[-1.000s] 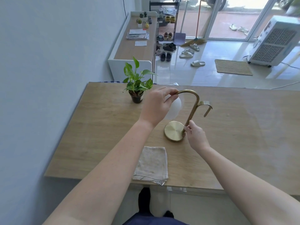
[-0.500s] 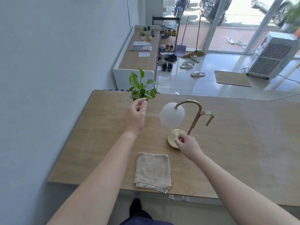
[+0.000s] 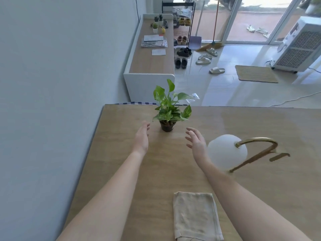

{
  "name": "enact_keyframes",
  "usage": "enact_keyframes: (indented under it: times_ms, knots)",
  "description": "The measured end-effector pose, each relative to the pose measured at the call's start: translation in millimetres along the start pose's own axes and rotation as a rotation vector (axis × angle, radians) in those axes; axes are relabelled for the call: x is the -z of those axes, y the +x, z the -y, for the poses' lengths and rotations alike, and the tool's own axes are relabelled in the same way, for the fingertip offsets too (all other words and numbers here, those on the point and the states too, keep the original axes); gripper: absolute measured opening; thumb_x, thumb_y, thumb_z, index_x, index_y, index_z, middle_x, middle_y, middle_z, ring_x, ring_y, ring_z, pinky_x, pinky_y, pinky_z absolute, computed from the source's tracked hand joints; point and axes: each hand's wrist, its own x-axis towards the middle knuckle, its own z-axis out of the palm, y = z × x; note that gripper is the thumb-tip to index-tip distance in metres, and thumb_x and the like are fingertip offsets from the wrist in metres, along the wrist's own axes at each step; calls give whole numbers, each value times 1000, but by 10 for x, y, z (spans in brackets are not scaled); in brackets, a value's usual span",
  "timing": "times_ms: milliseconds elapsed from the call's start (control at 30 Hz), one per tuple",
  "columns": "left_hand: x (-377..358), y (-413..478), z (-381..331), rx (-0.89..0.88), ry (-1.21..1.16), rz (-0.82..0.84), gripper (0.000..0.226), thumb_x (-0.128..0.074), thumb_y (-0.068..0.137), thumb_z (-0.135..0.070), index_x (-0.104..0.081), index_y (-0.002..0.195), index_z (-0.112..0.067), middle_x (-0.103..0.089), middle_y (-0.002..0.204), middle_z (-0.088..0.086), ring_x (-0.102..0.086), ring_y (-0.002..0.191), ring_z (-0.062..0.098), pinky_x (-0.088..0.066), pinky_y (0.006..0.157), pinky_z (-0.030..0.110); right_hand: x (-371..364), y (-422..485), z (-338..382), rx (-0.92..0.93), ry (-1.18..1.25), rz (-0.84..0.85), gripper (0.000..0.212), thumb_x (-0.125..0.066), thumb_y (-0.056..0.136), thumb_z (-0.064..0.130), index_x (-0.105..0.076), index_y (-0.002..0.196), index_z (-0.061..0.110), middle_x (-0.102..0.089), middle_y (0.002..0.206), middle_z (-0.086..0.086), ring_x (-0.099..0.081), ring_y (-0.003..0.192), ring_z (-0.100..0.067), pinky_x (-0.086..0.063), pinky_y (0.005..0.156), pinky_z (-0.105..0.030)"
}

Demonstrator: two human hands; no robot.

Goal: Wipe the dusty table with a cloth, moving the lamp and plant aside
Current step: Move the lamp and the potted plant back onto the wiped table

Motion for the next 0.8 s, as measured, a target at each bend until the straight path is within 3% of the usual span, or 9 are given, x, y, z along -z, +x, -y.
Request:
enact_keyframes:
  times_ms: [167, 267, 567, 800]
  knots:
    - [-79, 347, -54, 51, -52, 96, 71, -29, 108, -70, -50, 158, -24, -53, 156, -7, -52, 141, 21, -41, 120, 52, -348, 359, 73, -72, 150, -30, 26, -40, 114, 32, -61, 129, 30, -63, 141, 2, -61, 128, -20, -49, 106, -46]
    - [-136, 430, -78, 55, -88, 139, 72, -30, 108, -70, -43, 163, -26, -52, 159, -7, -54, 140, 18, -42, 120, 50, -506, 502, 88, -86, 219, -42, 27, -37, 115, 27, -62, 124, 30, -64, 135, 6, -60, 130, -21, -49, 109, -46]
    - [-185, 377, -65, 47, -149, 222, 61, -32, 108, -68, -53, 153, -32, -60, 135, -19, -52, 144, 16, -37, 125, 52, -636, 567, -27, -83, 285, -28, 23, -41, 114, 26, -64, 119, 28, -70, 127, 7, -62, 132, -23, -49, 113, -50]
    - [-92, 68, 4, -5, -134, 233, 70, -33, 103, -77, -52, 156, -34, -59, 152, -13, -58, 138, 11, -42, 122, 51, -483, 299, 3, -33, 214, 40, 26, -44, 114, 37, -66, 126, 33, -72, 131, 4, -67, 126, -22, -52, 109, -48]
